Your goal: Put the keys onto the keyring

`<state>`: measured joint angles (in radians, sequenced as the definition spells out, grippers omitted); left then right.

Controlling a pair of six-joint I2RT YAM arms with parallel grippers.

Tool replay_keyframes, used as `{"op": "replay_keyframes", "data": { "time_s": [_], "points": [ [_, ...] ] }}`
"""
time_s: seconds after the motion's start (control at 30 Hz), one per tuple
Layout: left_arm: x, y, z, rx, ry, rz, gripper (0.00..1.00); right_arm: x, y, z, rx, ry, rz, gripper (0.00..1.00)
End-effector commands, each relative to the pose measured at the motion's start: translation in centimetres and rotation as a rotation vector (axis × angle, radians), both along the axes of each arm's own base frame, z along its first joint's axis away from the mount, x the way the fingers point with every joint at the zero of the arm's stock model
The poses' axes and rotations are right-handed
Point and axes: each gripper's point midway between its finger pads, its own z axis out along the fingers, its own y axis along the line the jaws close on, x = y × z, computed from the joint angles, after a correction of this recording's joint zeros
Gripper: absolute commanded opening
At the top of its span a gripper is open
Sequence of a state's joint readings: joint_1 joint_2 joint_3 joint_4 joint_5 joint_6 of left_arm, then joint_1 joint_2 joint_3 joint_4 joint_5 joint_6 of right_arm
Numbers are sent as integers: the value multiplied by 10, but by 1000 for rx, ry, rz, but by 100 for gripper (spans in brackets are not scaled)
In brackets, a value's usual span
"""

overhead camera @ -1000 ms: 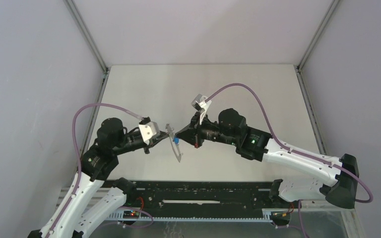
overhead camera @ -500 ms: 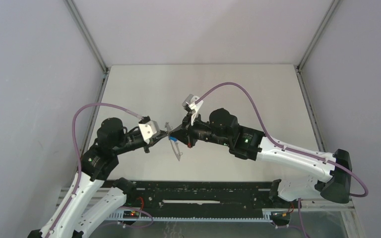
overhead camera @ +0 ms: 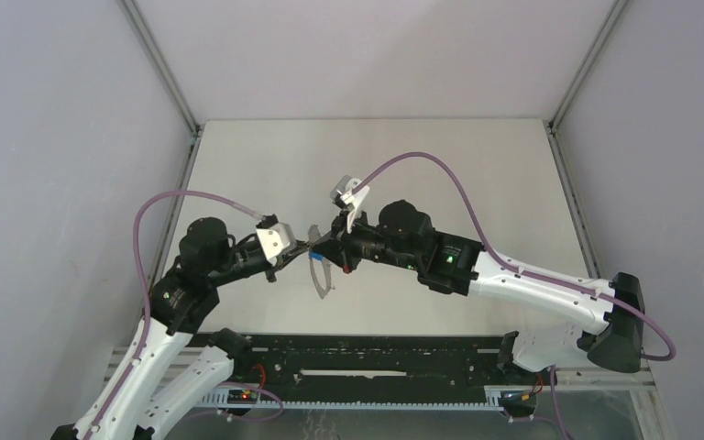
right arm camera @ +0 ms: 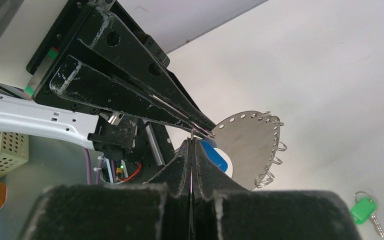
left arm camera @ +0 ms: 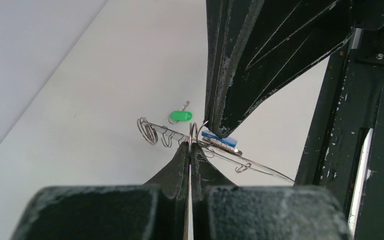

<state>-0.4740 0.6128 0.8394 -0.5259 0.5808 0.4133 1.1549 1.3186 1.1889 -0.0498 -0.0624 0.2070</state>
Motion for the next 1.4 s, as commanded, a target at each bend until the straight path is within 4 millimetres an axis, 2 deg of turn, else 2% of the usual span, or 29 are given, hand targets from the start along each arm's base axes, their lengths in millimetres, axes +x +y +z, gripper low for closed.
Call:
{"op": "replay_keyframes", "data": {
  "time_s": [0.0,0.3,0.67,0.8,0.93,1.07,1.37],
  "points": [
    [0,-1,-1,10,-50,-16,0,2,5,25,45,-28,-14,0],
    [0,0,-2,24,-67,-22,0,0,11,24,57,-10,-10,0],
    [-3,1,-5,40,-95,-37,0,12,5,21,56,11,-94,0],
    [-2,1,-7,44,-90,-36,0,7,7,24,75,12,-66,0],
    [-1,1,-6,41,-75,-28,0,-9,13,30,102,2,35,0],
    [-1,0,-5,36,-66,-27,0,-15,14,29,94,-9,75,0],
    [-2,0,-4,31,-67,-28,0,-1,8,27,88,3,12,0]
  ]
}}
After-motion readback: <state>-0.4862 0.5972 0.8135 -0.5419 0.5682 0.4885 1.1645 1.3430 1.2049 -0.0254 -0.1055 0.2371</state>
